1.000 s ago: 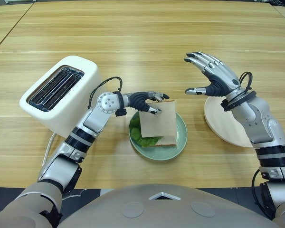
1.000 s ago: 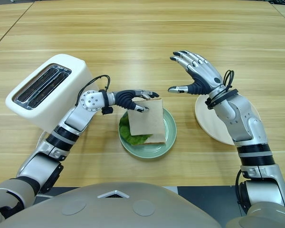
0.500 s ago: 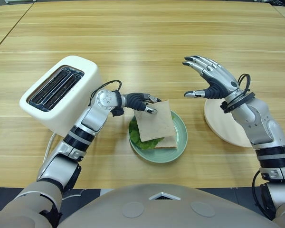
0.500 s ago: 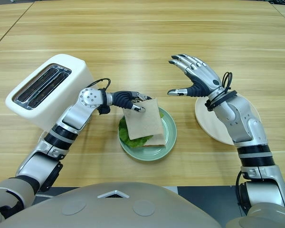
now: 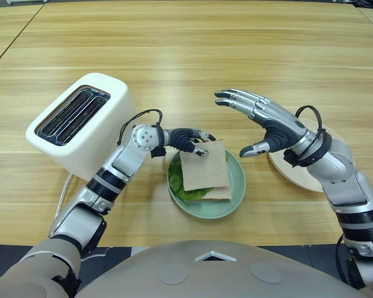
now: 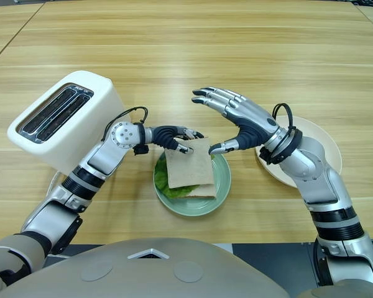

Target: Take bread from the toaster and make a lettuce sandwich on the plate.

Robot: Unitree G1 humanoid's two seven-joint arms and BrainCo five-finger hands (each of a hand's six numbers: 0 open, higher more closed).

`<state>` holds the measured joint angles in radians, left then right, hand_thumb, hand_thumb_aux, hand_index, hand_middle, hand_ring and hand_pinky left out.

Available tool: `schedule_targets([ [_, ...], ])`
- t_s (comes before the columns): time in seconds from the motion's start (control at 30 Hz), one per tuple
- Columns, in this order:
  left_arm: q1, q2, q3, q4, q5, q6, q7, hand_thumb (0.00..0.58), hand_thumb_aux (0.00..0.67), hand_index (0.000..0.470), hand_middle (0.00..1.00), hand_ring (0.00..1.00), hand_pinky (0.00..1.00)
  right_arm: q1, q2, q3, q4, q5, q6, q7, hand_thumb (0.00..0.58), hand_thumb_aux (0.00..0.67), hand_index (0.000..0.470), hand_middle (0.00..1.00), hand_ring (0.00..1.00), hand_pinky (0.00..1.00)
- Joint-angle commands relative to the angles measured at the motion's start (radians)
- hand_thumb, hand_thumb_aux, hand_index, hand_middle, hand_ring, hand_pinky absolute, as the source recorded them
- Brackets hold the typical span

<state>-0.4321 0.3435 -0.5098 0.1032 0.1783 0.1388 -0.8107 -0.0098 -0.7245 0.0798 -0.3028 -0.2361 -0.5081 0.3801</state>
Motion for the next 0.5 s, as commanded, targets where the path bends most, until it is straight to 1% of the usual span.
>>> schedule_targets([
  [0.03, 0.02, 0.012, -0.029, 0.008, 0.032, -0.03, -0.006, 0.58, 0.67, 0.47, 0.0, 0.0, 0.0, 0.072, -0.047, 0.072, -0.019, 0.015, 0.007, 0.124, 0.0, 0.0, 0.0, 0.0, 0.0, 0.0],
  [0.23, 0.019, 0.007, -0.024, 0.003, 0.029, -0.04, -0.011, 0.58, 0.67, 0.47, 0.0, 0.0, 0.0, 0.159, -0.095, 0.105, -0.056, 0.069, 0.024, 0.255, 0.0, 0.0, 0.0, 0.0, 0.0, 0.0],
  [0.4, 0.015, 0.0, -0.026, 0.021, 0.044, -0.053, -0.003, 0.58, 0.67, 0.47, 0.0, 0.0, 0.0, 0.238, -0.135, 0.116, -0.169, 0.236, 0.025, 0.342, 0.0, 0.0, 0.0, 0.0, 0.0, 0.0],
  [0.47, 0.013, -0.002, -0.027, 0.028, 0.049, -0.06, -0.002, 0.58, 0.67, 0.47, 0.0, 0.0, 0.0, 0.259, -0.139, 0.117, -0.194, 0.265, 0.021, 0.359, 0.0, 0.0, 0.0, 0.0, 0.0, 0.0],
  [0.5, 0.014, -0.001, -0.029, 0.029, 0.051, -0.064, -0.004, 0.58, 0.67, 0.47, 0.0, 0.0, 0.0, 0.262, -0.136, 0.116, -0.192, 0.249, 0.022, 0.362, 0.0, 0.0, 0.0, 0.0, 0.0, 0.0],
])
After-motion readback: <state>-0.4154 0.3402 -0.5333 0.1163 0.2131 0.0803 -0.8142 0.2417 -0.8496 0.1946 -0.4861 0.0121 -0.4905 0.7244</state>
